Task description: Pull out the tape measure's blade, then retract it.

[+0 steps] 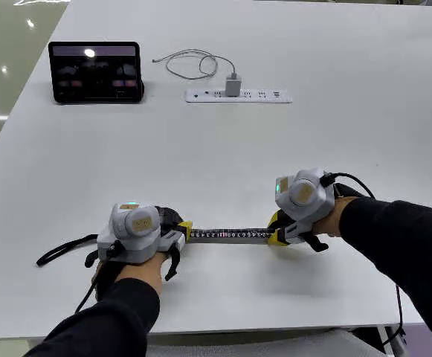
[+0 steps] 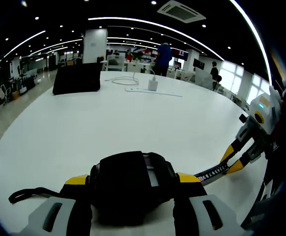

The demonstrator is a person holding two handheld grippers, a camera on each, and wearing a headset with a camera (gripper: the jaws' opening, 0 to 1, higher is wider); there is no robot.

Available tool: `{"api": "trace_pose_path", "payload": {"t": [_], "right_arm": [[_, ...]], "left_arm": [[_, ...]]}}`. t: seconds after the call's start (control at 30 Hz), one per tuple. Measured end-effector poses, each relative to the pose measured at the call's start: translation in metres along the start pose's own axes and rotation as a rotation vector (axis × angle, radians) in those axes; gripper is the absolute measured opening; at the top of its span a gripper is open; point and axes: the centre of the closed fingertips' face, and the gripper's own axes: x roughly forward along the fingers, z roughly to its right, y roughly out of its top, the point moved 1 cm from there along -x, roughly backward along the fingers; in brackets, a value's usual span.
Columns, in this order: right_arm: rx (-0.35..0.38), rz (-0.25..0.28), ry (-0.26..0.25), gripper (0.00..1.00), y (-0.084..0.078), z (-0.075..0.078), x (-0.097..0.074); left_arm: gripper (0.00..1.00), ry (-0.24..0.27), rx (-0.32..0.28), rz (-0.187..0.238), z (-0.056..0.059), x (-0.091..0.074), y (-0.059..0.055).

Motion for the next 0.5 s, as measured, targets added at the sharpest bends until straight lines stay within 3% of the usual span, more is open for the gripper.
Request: {"api": "trace_pose_path", "payload": {"t": [0.5], "right_arm": [[0.009, -0.004, 0.003, 0.11, 0.0079, -0.0010, 0.0052]], "left_arm": [[0.63, -0.006, 0.001, -0.004, 0.0004, -0.0013, -0.0020]]}}
